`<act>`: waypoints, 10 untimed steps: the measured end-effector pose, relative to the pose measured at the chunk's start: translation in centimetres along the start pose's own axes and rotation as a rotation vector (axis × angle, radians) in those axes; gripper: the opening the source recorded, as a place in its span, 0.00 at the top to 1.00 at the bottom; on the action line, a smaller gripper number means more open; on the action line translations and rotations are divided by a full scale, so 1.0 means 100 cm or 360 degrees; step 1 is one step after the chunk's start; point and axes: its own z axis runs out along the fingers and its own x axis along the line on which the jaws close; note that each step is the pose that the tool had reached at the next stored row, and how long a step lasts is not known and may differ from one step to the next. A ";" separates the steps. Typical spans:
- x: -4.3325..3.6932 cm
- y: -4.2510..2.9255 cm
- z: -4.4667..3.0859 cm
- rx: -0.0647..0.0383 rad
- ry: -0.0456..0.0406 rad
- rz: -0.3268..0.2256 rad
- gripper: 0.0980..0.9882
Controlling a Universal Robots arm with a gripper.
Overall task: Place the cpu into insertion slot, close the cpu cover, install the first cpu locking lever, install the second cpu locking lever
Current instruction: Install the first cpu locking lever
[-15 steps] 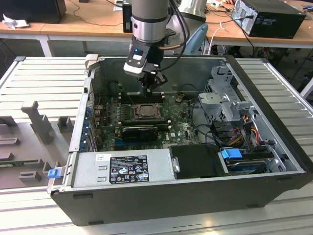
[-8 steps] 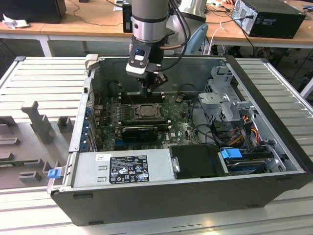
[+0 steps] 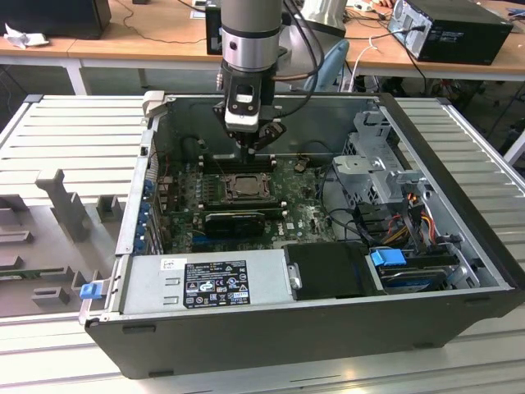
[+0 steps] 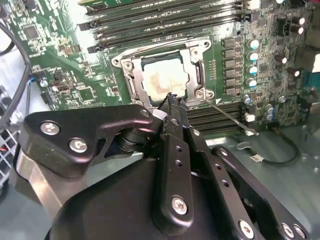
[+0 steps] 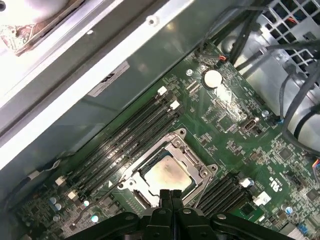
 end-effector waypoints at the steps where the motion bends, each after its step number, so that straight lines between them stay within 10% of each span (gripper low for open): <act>1: 0.0000 0.0000 0.0000 0.0000 0.0001 -0.0039 0.99; 10: 0.0000 0.0000 0.0000 -0.0003 0.0005 -0.0261 0.99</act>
